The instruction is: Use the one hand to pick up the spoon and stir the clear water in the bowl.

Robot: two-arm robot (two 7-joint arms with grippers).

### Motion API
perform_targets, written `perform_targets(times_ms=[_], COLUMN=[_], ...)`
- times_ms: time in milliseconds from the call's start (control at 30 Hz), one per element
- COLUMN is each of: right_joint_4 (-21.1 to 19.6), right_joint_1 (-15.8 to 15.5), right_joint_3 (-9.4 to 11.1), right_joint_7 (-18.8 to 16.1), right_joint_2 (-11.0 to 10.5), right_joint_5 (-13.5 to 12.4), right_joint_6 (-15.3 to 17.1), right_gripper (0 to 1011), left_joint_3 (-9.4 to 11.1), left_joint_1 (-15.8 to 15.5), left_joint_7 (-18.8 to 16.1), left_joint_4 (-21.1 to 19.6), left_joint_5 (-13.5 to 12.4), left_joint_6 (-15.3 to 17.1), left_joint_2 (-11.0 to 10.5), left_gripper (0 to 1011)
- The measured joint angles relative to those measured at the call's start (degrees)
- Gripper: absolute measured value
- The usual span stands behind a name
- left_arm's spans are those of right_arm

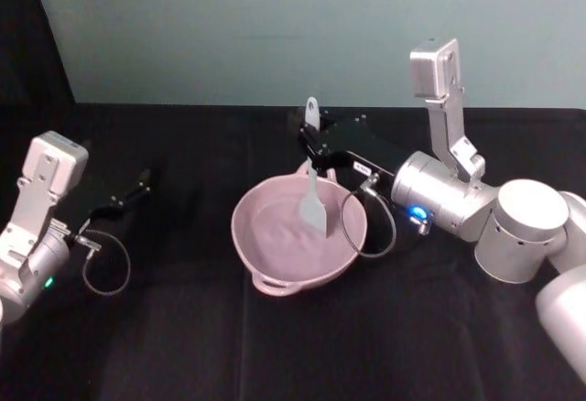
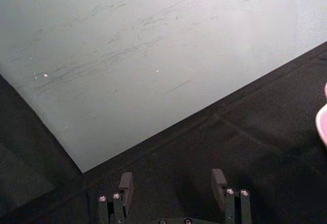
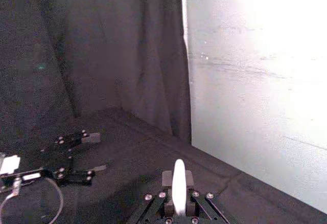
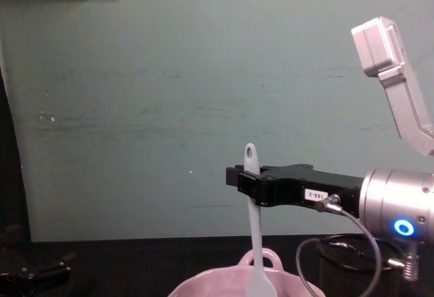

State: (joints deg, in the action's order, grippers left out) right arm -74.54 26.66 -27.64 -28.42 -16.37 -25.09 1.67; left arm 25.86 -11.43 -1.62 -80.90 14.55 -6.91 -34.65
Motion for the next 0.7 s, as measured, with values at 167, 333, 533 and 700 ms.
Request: perform_targets(times_ms=[167,333,533,700], right_joint_4=[-2.7,-4.0,-3.2,-0.4], right_joint_1=[-1.5,-2.2,-1.5,0.3], right_joint_3=[-0.5,-1.4,-3.1,-4.0], right_joint_7=[-0.4,-1.0,-1.9,-2.7], right_joint_2=[-1.2,-1.2,0.0,2.1], right_joint_5=[-0.2,-0.3,-0.3,-0.6], right_joint_6=[0.7,0.8,0.4,-0.5], right_gripper=[120,120,120,120], left_joint_3=[0.0,0.0,0.0,0.0], left_joint_1=[0.0,0.0,0.0,0.0], left_joint_7=[0.0,0.0,0.0,0.0], left_joint_4=[0.0,0.0,0.0,0.0], left_joint_5=[0.0,0.0,0.0,0.0], left_joint_6=[0.0,0.0,0.0,0.0], left_joint_2=[0.0,0.0,0.0,0.0], left_gripper=[1011,1011,1011,1011])
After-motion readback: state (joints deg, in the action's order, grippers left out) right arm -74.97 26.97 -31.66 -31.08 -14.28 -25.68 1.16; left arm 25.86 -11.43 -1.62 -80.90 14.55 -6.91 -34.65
